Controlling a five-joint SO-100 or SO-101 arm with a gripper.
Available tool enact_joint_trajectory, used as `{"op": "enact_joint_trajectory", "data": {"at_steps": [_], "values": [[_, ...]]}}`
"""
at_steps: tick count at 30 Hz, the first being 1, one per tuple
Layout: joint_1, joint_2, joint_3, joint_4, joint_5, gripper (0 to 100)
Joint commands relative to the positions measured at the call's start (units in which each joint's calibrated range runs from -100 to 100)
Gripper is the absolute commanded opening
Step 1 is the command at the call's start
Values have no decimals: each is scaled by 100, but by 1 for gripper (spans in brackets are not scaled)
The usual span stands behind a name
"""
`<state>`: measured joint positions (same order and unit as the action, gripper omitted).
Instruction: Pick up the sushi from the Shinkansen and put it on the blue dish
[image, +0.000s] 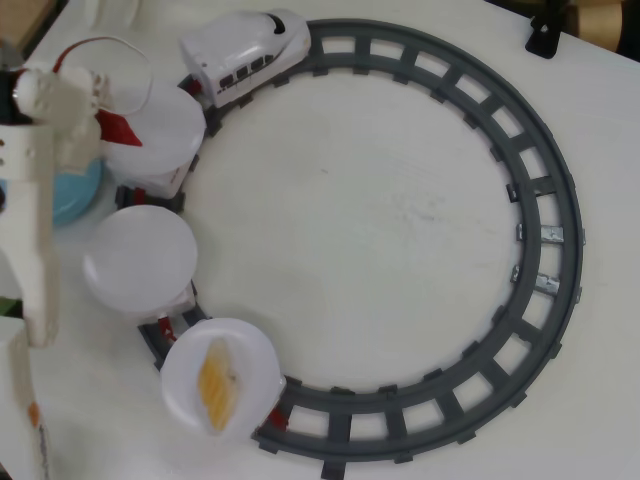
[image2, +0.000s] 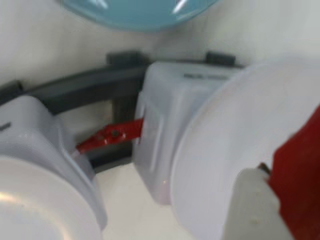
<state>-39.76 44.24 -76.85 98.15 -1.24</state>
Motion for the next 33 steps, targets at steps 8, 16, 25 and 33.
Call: {"op": "enact_joint_trajectory", "data": {"at_steps": [8, 16, 25, 33], "values": [[-856, -156, -331, 108, 98, 7], [-1288, -49, -250, 108, 119, 7], [-1402, 648, -78, 7, 150, 7], [-1666, 1229, -737, -27, 67, 7]]}}
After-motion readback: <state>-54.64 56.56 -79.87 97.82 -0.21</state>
